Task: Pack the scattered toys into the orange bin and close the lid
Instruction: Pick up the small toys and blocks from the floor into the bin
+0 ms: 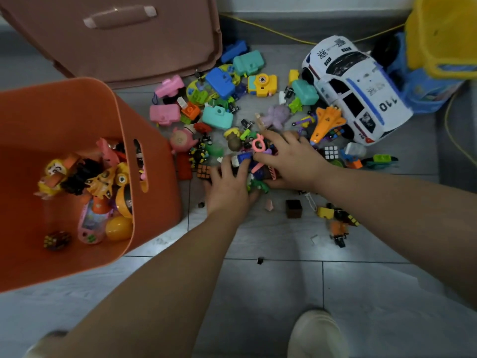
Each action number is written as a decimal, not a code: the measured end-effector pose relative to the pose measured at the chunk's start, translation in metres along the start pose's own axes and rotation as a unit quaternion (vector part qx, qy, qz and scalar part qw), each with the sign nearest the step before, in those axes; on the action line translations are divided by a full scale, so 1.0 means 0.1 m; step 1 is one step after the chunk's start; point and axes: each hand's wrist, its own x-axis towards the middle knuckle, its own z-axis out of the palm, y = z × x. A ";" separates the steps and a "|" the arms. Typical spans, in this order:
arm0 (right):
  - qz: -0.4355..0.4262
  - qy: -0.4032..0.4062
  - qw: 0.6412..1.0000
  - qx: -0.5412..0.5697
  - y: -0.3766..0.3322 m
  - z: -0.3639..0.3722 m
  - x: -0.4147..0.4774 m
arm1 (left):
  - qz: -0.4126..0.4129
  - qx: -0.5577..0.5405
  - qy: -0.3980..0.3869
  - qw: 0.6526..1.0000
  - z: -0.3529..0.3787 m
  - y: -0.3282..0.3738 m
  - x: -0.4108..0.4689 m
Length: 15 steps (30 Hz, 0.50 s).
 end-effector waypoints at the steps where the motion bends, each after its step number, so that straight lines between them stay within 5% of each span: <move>1: 0.004 0.001 1.000 0.009 -0.01 -0.01 0.00 | -0.005 -0.015 -0.014 1.000 -0.03 0.01 0.03; 8: 0.020 -0.033 0.997 0.068 -0.09 -0.12 0.05 | -0.043 -0.126 -0.075 0.988 -0.22 -0.05 0.06; 15: 0.041 0.008 0.995 0.088 -0.16 -0.44 0.01 | -0.042 -0.182 -0.002 0.982 -0.59 -0.08 -0.10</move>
